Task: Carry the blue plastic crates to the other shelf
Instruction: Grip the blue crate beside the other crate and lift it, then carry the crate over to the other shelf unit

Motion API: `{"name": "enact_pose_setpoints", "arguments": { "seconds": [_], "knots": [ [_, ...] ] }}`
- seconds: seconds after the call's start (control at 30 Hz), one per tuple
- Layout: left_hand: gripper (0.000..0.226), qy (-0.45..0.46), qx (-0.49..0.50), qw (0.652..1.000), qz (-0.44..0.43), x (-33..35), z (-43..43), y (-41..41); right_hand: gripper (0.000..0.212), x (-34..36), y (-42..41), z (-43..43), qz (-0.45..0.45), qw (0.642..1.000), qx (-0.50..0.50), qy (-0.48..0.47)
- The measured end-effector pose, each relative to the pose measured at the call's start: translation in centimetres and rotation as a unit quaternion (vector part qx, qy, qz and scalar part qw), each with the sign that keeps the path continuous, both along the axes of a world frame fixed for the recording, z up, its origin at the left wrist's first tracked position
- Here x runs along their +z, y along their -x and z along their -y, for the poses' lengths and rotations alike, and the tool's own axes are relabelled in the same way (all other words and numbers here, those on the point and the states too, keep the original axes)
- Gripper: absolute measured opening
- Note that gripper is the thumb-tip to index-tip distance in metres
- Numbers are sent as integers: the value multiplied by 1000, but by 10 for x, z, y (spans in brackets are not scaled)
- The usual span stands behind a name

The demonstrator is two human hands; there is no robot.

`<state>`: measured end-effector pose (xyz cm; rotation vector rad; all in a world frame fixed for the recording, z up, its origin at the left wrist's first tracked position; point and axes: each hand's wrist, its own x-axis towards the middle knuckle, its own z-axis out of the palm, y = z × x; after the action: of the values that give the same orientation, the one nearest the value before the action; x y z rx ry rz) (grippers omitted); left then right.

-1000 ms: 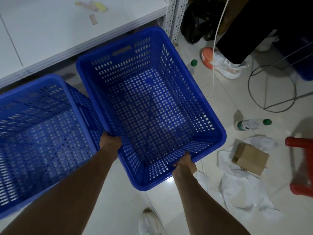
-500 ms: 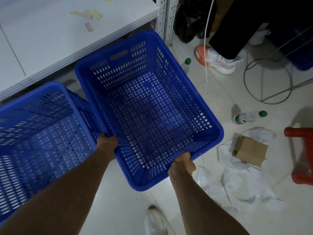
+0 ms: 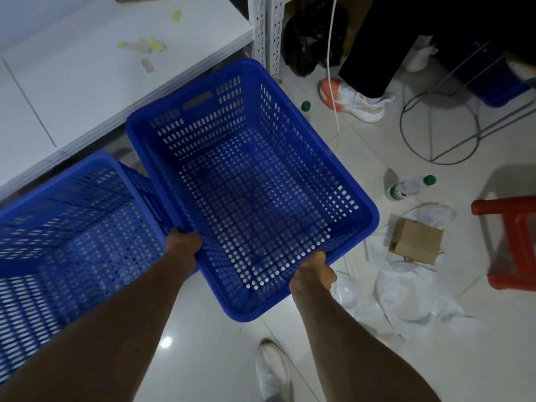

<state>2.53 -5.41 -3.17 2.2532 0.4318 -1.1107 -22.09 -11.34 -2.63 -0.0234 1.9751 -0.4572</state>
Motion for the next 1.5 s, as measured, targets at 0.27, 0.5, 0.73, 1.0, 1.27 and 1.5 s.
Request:
{"name": "enact_pose_setpoints", "arguments": {
  "seconds": [0.27, 0.5, 0.73, 1.0, 1.27, 1.5],
  "knots": [
    [57, 21, 37, 999, 11, 21, -13, -5, 30, 61, 8, 0, 24, 999, 19, 18],
    [46, 28, 28, 999, 7, 91, -13, 10, 29, 118, 16, 0, 18, 998, -6, 52],
    [31, 37, 13, 999, 12, 144, -15, -1, 33, 180, 10, 1, 24, 997, -6, 79],
    [23, 67, 21, 997, 40, 224, -15, -19, 40, 239, -19, 2, 38, 996, 44, 69],
    [38, 99, 65, 992, 39, 278, -50, -61, 41, 285, -64, -9, 73, 990, 97, 70],
    [23, 82, 104, 990, 53, 292, -100, -92, 42, 300, -107, -33, 70, 984, 138, 85]
  ]
}}
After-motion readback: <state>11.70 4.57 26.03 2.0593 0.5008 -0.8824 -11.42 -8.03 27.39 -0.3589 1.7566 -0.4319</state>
